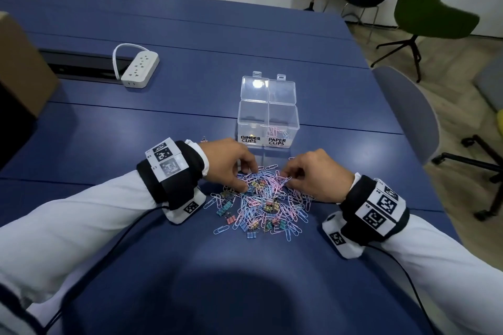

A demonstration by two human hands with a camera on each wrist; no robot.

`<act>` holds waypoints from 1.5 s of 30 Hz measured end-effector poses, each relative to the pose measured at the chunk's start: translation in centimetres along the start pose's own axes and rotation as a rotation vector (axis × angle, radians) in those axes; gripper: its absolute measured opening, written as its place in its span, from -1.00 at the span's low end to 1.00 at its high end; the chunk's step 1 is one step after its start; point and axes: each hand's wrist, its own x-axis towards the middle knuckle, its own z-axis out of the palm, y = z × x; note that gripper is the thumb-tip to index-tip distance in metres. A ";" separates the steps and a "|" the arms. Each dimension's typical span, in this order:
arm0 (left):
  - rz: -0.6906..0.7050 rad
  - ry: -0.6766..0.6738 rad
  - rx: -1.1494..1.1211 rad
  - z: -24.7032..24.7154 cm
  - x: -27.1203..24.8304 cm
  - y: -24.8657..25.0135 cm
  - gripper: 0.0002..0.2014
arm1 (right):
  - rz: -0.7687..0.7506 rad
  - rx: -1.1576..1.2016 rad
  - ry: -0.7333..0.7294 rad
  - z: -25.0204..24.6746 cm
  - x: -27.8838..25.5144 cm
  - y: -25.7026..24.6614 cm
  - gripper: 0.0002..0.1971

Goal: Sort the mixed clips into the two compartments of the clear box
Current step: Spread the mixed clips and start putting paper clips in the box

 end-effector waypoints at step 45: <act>-0.079 0.486 0.012 -6.8 4.5 3.2 -0.84 | 0.144 -0.014 0.037 -1.9 0.9 2.9 -0.59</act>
